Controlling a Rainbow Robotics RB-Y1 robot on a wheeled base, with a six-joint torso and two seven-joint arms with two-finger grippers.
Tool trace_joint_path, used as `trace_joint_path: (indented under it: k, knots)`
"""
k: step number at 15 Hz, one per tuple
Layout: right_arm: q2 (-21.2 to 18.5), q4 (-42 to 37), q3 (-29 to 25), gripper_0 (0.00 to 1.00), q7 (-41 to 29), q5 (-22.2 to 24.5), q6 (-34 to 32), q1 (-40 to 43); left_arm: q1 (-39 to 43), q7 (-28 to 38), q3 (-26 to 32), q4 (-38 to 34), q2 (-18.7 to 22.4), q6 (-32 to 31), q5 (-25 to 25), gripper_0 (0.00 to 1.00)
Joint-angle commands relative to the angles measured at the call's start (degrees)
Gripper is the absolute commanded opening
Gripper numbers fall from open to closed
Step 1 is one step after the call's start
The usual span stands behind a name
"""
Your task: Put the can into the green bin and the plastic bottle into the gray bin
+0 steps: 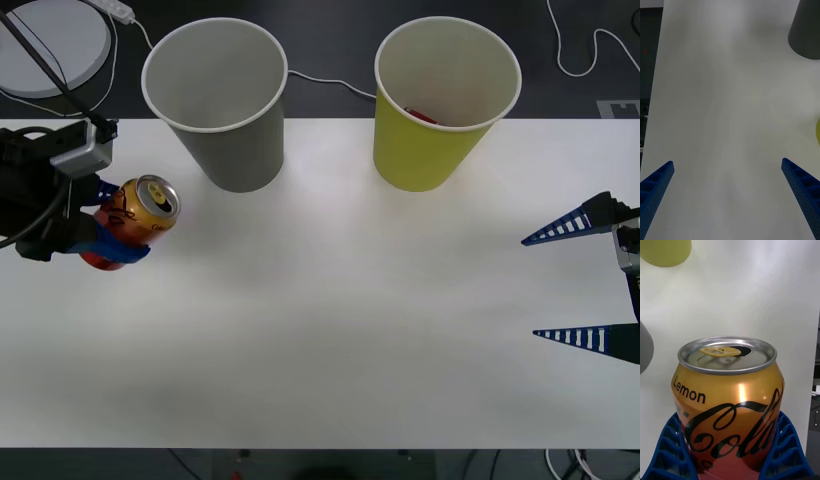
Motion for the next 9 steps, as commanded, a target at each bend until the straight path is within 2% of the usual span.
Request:
trace_joint_path:
  k: [1,5,9]
  knots:
    - [0.0,0.0,0.0,1.0,0.0,0.0,0.0,0.0,-10.0,7.2,-7.2,0.6,2.3,0.0,1.1,0.0]
    - [0.0,0.0,0.0,1.0,0.0,0.0,0.0,0.0,-23.4,13.8,-15.2,5.4,2.2,0.0,4.1,0.0]
    - [0.0,0.0,0.0,1.0,0.0,0.0,0.0,0.0,-41.8,20.1,-28.9,11.6,1.6,0.3,6.9,0.0]
